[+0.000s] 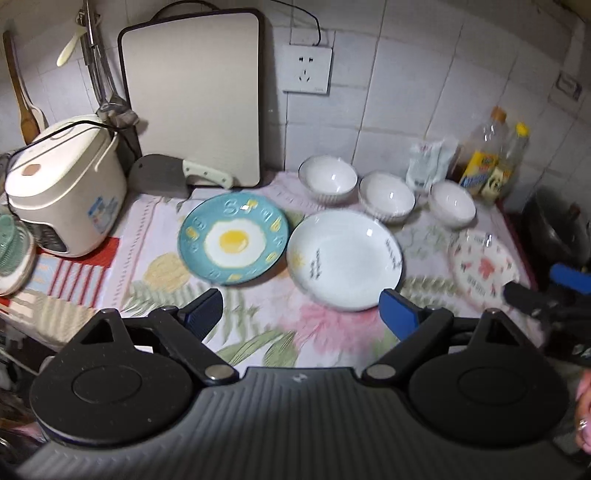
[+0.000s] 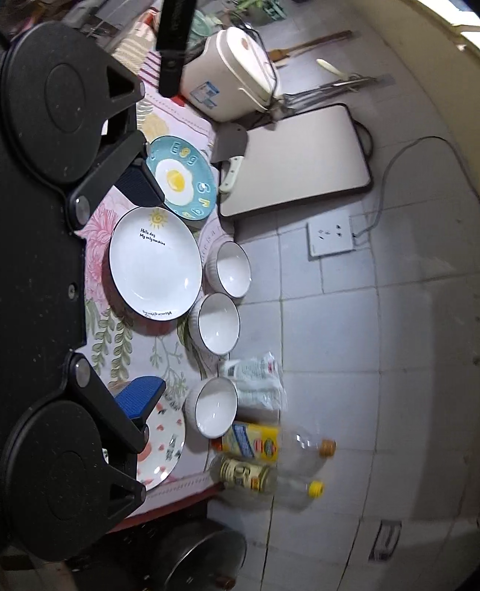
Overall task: Organize plates and bowls
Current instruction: 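Move both grippers to the white 'Hello day' plate rim and close them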
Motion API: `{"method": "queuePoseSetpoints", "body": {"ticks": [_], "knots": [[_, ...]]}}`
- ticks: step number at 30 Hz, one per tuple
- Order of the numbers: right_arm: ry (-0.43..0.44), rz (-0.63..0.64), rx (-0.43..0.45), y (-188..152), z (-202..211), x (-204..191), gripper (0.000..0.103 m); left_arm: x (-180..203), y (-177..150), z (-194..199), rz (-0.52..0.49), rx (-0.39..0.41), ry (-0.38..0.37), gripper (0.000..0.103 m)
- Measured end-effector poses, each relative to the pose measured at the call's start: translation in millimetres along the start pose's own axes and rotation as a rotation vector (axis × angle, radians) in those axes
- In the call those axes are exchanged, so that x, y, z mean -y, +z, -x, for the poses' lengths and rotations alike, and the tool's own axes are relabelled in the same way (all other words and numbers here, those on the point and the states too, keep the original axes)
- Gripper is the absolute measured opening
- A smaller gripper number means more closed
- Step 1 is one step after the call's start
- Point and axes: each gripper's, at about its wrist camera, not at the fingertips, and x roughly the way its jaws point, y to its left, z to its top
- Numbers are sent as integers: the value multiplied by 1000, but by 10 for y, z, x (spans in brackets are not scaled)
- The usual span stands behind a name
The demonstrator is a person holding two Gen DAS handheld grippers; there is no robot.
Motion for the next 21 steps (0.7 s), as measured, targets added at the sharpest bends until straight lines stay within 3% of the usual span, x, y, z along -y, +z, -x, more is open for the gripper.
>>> {"method": "queuePoseSetpoints", "body": {"ticks": [4, 9, 16, 21], "knots": [[72, -22, -30, 131, -362, 124, 99, 50, 50, -286, 71, 38, -46, 92], [173, -79, -24, 38, -923, 258, 97, 136, 24, -776, 98, 57, 0, 92], [189, -65, -69, -165, -1707, 413, 90, 126, -88, -1549, 138, -12, 52, 92], [186, -62, -136, -308, -2169, 573, 79, 70, -173, -2031, 137, -60, 74, 81]]}}
